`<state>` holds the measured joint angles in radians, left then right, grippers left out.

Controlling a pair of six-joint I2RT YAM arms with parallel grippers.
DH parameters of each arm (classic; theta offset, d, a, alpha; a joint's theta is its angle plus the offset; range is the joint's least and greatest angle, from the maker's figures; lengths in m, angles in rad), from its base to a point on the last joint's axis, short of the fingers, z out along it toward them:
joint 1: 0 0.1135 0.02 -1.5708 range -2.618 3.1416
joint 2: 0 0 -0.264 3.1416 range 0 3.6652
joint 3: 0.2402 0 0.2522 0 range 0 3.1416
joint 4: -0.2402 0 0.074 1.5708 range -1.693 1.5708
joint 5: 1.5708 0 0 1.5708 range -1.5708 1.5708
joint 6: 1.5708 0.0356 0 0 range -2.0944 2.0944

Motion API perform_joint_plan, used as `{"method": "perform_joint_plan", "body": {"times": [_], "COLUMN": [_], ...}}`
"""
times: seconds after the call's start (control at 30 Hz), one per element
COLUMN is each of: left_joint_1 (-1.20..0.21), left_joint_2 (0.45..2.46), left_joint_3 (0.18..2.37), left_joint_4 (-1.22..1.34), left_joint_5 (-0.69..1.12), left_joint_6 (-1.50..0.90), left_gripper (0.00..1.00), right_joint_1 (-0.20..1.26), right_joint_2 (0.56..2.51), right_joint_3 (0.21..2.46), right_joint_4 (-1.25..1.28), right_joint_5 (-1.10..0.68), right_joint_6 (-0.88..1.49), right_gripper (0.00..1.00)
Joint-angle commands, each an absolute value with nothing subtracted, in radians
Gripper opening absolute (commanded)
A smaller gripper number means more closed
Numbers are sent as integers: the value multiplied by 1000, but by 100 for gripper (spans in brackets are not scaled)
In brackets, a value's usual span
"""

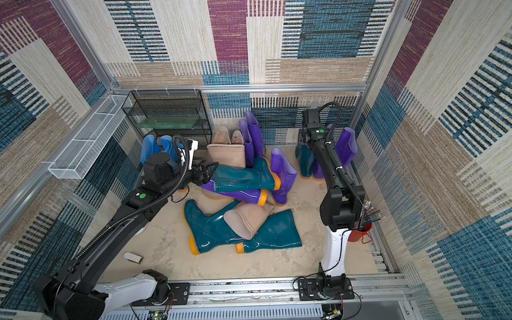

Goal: Match and arrange rain boots in pairs
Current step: Adjust the rain boot at the corner of the board, then pick up the rain boot from the rain pile shoes.

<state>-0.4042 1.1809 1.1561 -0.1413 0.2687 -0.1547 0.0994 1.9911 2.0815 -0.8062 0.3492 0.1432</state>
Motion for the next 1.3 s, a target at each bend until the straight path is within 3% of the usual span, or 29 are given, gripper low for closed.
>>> {"method": "perform_joint_plan", "body": {"times": [0.0,0.3,0.5,0.67,0.8,0.87,0.93,1.07,1.13,1.27], "left_joint_1": [-403,-403,-394,-383,-411,-496,-627,-664,-662,-640], "left_joint_2": [1172,1159,1155,1156,1218,1264,1288,1143,1053,953], "left_joint_3": [1163,1162,1158,1168,1296,1406,1477,1318,1220,1156], "left_joint_4": [-120,-136,-128,-140,-306,-488,-620,-507,-448,-504], "left_joint_5": [279,225,226,247,389,317,94,-23,-68,-118], "left_joint_6": [-141,-96,-100,-103,-67,29,96,-182,-299,-415], "left_gripper": [70,71,72,72,68,63,62,64,67,67], "right_joint_1": [114,286,435,555,555,523,470,484,592,868], "right_joint_2": [1931,1646,1362,1281,1246,1210,1172,1108,1133,1261], "right_joint_3": [2080,1883,1488,1360,1329,1291,1265,1180,1204,1243], "right_joint_4": [-783,-714,-435,-441,-527,-517,-503,-371,-380,-450], "right_joint_5": [401,510,331,233,378,404,342,49,30,220], "right_joint_6": [173,215,207,217,320,326,326,128,53,-135], "right_gripper": [68,76,82,88,89,89,87,83,84,88]}}
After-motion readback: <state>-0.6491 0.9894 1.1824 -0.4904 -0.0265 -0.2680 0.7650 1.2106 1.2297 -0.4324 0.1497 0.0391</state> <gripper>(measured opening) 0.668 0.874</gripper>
